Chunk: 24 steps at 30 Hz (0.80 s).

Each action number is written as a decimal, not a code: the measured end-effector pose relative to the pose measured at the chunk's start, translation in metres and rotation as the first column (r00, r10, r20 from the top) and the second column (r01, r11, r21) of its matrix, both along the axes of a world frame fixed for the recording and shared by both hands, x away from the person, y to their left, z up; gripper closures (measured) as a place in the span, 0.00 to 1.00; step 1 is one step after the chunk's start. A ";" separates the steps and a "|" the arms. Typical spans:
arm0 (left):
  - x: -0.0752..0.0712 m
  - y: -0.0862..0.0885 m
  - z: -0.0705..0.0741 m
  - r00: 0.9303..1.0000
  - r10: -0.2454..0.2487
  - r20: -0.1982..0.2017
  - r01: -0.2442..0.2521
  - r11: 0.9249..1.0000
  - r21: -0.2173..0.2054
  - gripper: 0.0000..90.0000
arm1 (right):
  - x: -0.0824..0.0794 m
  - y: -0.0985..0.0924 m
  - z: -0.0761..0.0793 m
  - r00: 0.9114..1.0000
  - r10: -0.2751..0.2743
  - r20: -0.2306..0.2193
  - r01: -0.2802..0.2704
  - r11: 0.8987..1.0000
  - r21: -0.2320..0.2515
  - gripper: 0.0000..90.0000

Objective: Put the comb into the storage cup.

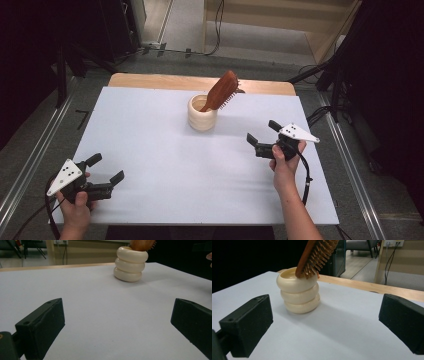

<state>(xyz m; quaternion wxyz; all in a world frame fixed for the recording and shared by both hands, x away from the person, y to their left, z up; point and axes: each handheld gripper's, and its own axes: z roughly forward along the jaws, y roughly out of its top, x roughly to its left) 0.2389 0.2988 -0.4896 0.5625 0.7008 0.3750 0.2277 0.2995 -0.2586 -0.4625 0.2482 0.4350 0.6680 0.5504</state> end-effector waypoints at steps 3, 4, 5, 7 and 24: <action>0.000 0.000 0.000 1.000 0.001 0.000 -0.001 1.000 -0.001 0.00 | -0.008 -0.006 -0.004 1.000 -0.011 -0.002 0.011 1.000 -0.004 0.00; 0.000 0.000 0.000 1.000 -0.001 0.001 0.001 1.000 0.000 0.00 | -0.008 -0.006 -0.004 1.000 -0.011 -0.002 0.011 1.000 -0.004 0.00; 0.000 0.000 0.000 1.000 -0.001 0.001 0.001 1.000 0.000 0.00 | -0.010 -0.008 -0.004 1.000 -0.014 0.001 0.014 1.000 -0.008 0.00; -0.001 0.000 0.000 1.000 -0.001 0.003 0.001 1.000 0.001 0.00 | -0.016 -0.012 -0.007 1.000 -0.015 0.005 0.016 0.999 -0.033 0.00; -0.001 0.000 0.000 1.000 0.002 0.003 -0.002 1.000 0.010 0.00 | -0.048 -0.033 -0.023 0.999 -0.033 0.001 0.033 0.998 -0.052 0.00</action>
